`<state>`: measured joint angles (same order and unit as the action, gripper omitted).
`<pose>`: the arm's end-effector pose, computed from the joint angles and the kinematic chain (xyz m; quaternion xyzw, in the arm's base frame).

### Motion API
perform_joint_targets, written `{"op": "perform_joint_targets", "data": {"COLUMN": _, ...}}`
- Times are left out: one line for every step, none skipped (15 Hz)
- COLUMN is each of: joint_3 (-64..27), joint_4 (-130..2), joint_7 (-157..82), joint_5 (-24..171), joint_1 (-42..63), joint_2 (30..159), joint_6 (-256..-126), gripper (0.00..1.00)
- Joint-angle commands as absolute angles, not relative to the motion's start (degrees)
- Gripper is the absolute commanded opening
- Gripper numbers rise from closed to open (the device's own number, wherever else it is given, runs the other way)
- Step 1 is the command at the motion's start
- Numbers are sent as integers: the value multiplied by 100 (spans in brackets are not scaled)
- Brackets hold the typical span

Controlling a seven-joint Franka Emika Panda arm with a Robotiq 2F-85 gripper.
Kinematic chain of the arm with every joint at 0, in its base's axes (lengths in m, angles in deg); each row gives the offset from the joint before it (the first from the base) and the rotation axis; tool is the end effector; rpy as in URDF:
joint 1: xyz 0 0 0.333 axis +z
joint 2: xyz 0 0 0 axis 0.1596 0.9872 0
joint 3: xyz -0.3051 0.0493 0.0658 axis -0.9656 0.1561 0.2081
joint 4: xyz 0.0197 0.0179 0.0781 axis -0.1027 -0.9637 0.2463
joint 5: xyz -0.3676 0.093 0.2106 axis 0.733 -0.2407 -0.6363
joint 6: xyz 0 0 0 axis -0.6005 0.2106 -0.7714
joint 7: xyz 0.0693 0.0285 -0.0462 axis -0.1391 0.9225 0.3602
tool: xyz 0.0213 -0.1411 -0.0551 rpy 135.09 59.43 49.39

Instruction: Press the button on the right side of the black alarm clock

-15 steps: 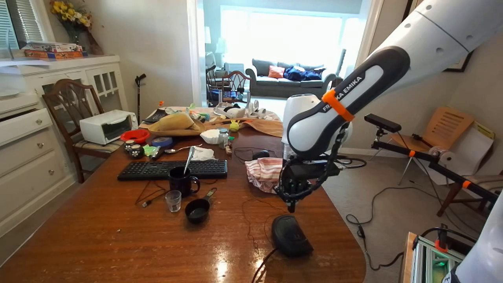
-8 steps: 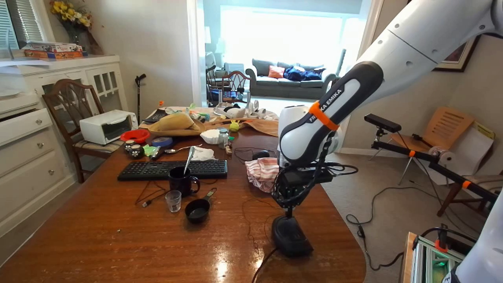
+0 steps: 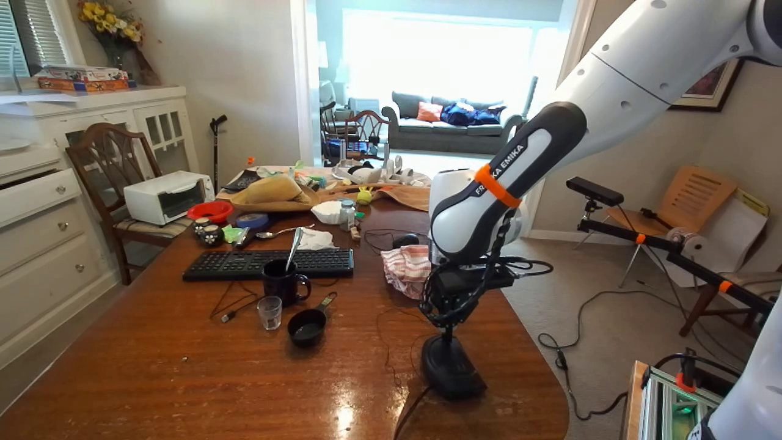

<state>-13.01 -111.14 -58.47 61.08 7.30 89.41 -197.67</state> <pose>0.4817 0.0028 0.1274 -0.9525 0.2879 0.0951 0.0293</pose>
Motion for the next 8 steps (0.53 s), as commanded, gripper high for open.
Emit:
{"op": "perform_joint_targets", "data": {"joint_3": -1397, "joint_4": -11055, "joint_7": -5746, "joint_5": 5926, "joint_1": 839, "joint_2": 9076, "joint_6": -19805, "gripper": 0}}
{"op": "perform_joint_targets", "data": {"joint_3": -1405, "joint_4": -11073, "joint_7": -5748, "joint_5": 5937, "joint_1": 838, "joint_2": 9085, "joint_6": -19819, "gripper": 0}}
{"op": "perform_joint_targets", "data": {"joint_3": -1406, "joint_4": -11082, "joint_7": -5723, "joint_5": 5917, "joint_1": 828, "joint_2": 9105, "joint_6": -19807, "gripper": 0}}
{"op": "perform_joint_targets", "data": {"joint_3": -1413, "joint_4": -11098, "joint_7": -5710, "joint_5": 5910, "joint_1": 819, "joint_2": 9136, "joint_6": -19819, "gripper": 0}}
{"op": "perform_joint_targets", "data": {"joint_3": -1414, "joint_4": -11122, "joint_7": -5674, "joint_5": 5887, "joint_1": 807, "joint_2": 9169, "joint_6": -19831, "gripper": 0}}
{"op": "perform_joint_targets", "data": {"joint_3": -1419, "joint_4": -11142, "joint_7": -5650, "joint_5": 5868, "joint_1": 797, "joint_2": 9217, "joint_6": -19833, "gripper": 0}}
{"op": "perform_joint_targets", "data": {"joint_3": -1422, "joint_4": -11151, "joint_7": -5615, "joint_5": 5843, "joint_1": 788, "joint_2": 9272, "joint_6": -19835, "gripper": 0}}
{"op": "perform_joint_targets", "data": {"joint_3": -1422, "joint_4": -11142, "joint_7": -5584, "joint_5": 5812, "joint_1": 783, "joint_2": 9322, "joint_6": -19799, "gripper": 0}}
